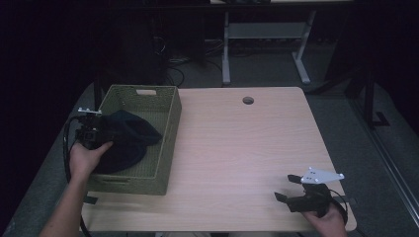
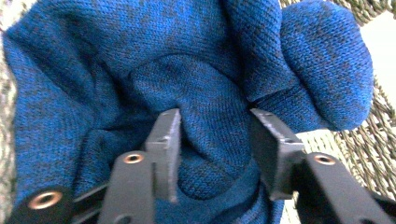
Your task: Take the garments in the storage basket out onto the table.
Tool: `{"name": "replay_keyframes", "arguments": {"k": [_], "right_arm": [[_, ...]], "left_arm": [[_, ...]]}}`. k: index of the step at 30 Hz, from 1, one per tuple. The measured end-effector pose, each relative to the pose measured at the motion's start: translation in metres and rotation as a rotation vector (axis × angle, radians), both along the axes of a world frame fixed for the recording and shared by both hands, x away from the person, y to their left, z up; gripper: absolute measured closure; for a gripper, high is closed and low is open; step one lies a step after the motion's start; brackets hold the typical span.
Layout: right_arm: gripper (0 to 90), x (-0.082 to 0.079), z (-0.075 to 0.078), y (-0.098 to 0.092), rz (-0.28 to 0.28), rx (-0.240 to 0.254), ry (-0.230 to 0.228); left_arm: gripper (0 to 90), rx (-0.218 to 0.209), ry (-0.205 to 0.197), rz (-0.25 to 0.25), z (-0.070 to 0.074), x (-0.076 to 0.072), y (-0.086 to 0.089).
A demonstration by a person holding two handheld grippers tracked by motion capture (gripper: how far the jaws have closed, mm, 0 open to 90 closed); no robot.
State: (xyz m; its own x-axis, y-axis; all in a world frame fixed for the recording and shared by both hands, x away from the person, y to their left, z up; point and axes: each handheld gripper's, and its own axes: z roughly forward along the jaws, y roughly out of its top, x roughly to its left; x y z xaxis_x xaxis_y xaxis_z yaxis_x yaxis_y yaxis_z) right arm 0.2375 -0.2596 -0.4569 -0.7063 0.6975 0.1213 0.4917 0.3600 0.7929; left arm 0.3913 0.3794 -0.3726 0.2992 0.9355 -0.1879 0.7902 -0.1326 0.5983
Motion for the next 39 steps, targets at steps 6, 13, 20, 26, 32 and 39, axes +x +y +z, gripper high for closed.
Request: {"name": "replay_keyframes", "arguments": {"k": [6,13,20,26,32,39], "right_arm": [[17.1,0.0,0.001,-0.001,-0.002,0.002,-0.005],[17.0,0.0,0.001,-0.001,-0.002,0.003,-0.005],[17.0,-0.001,0.001,-0.002,-0.004,0.009,-0.004],[17.0,-0.001,0.002,-0.003,-0.009,0.01,-0.007],[17.1,-0.001,0.002,-0.005,-0.018,0.019,-0.005],[17.0,0.0,0.002,-0.007,-0.024,0.021,-0.008]], "left_arm": [[78.6,0.01,0.004,-0.034,0.004,-0.002,-0.003],[82.9,-0.003,-0.026,-0.048,0.012,-0.007,-0.006],[83.4,-0.034,-0.053,-0.048,0.023,-0.011,-0.009],[83.5,-0.069,-0.078,-0.057,0.031,-0.015,-0.01],[83.6,-0.115,-0.104,-0.06,0.04,-0.019,-0.008],[83.6,-0.161,-0.148,-0.075,0.051,-0.024,-0.008]]}}
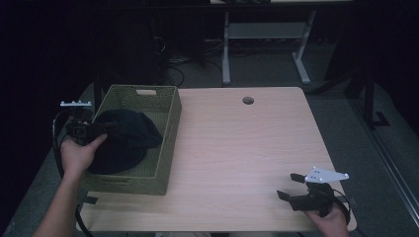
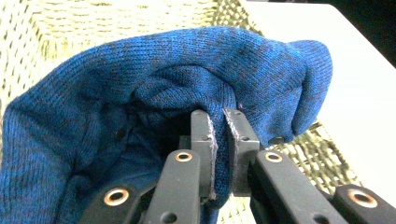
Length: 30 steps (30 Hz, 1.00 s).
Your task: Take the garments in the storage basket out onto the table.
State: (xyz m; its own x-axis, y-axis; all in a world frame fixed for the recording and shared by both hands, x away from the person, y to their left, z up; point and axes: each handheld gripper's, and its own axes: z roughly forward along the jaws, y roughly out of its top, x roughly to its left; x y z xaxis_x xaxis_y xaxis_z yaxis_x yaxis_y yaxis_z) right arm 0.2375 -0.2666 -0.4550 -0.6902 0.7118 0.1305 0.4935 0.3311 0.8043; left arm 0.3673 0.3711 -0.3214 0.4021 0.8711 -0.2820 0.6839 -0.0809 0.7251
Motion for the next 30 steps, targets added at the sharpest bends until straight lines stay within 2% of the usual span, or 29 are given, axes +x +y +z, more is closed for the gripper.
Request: {"name": "replay_keyframes", "arguments": {"k": [9,18,21,30], "right_arm": [[16.9,0.0,-0.001,0.0,-0.008,-0.004,0.0],[16.9,0.0,-0.001,0.002,-0.005,-0.009,-0.001],[16.8,0.001,-0.001,0.002,-0.003,-0.008,-0.001],[16.8,0.0,0.0,0.001,-0.008,-0.008,-0.003]], "left_arm": [[83.7,-0.049,-0.044,-0.014,0.014,-0.006,-0.003],[83.8,-0.059,-0.084,-0.029,0.03,-0.012,-0.006],[83.8,-0.081,-0.099,-0.03,0.036,-0.014,-0.007],[83.9,-0.107,-0.148,-0.042,0.056,-0.019,-0.01]]}}
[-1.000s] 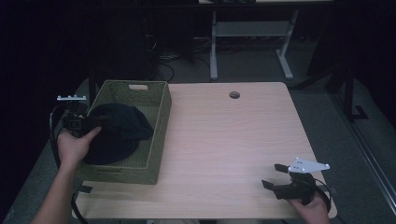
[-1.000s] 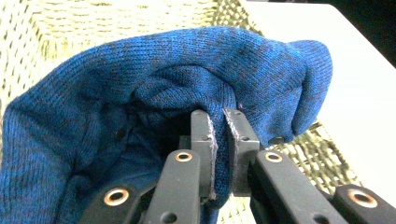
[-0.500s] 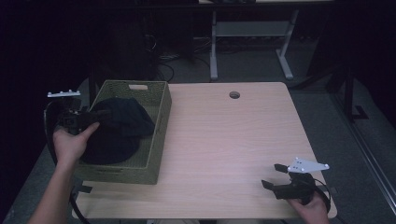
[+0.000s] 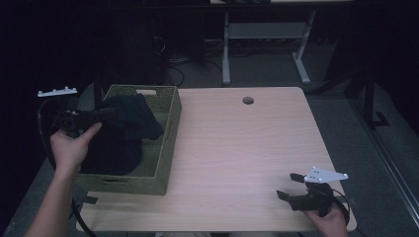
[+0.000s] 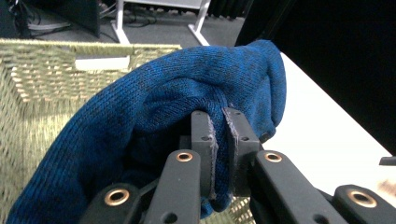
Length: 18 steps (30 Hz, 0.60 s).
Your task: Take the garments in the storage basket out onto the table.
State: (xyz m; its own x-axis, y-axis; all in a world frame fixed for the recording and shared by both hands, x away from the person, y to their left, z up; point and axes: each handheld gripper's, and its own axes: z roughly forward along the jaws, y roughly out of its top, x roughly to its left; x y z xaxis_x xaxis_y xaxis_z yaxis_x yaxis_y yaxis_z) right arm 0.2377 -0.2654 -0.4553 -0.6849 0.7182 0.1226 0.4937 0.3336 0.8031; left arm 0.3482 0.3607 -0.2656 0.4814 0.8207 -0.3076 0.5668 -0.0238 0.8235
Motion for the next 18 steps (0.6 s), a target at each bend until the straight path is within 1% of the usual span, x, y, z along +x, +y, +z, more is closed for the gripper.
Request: {"name": "replay_keyframes", "arguments": {"k": [5,12,18], "right_arm": [[16.9,0.0,0.0,0.0,0.002,0.001,0.001],[16.9,0.0,0.001,0.0,0.003,0.005,-0.002],[16.9,0.0,0.001,-0.001,0.002,0.006,-0.004]], "left_arm": [[84.0,-0.019,-0.026,-0.012,0.013,-0.002,-0.005],[84.0,-0.026,-0.061,-0.037,0.03,-0.002,-0.017],[84.1,-0.031,-0.1,-0.061,0.05,-0.003,-0.029]]}}
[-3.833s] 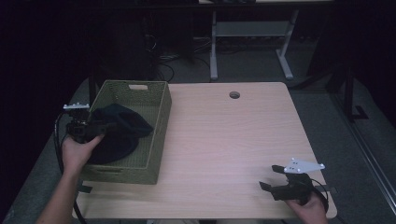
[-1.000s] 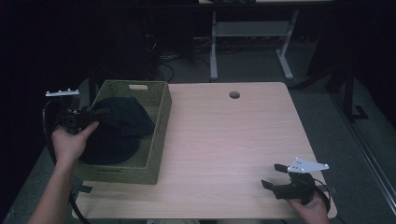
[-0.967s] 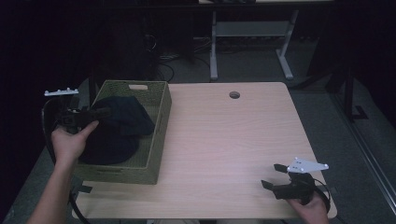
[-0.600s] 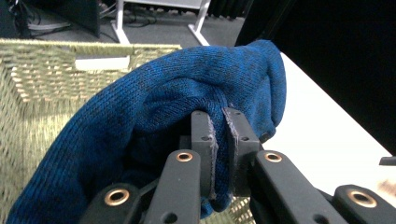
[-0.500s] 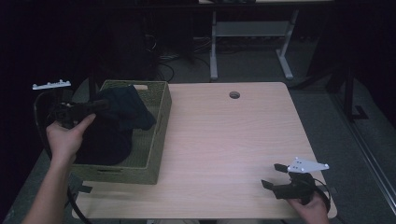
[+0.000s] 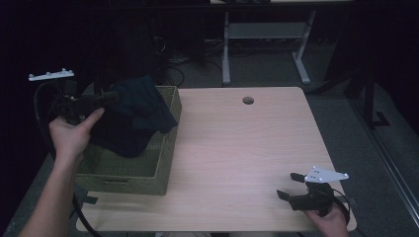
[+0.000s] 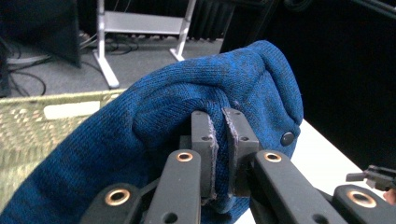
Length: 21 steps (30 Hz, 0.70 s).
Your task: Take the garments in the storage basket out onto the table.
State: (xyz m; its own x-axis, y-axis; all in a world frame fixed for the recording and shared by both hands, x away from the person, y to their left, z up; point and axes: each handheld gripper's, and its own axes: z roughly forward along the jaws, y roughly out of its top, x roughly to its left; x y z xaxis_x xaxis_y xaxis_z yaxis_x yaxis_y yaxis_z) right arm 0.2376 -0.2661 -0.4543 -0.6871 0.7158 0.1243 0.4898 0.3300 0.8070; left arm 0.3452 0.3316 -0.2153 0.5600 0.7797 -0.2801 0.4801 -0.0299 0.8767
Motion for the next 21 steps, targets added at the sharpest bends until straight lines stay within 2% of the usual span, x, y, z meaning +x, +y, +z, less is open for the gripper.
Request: {"name": "replay_keyframes", "arguments": {"k": [10,21], "right_arm": [[16.8,0.0,0.001,0.0,0.001,0.003,-0.001],[16.8,0.0,0.002,-0.001,-0.003,0.01,-0.004]], "left_arm": [[84.2,-0.002,-0.062,-0.063,0.029,-0.006,-0.026],[84.2,0.016,-0.101,-0.176,0.045,-0.015,-0.072]]}}
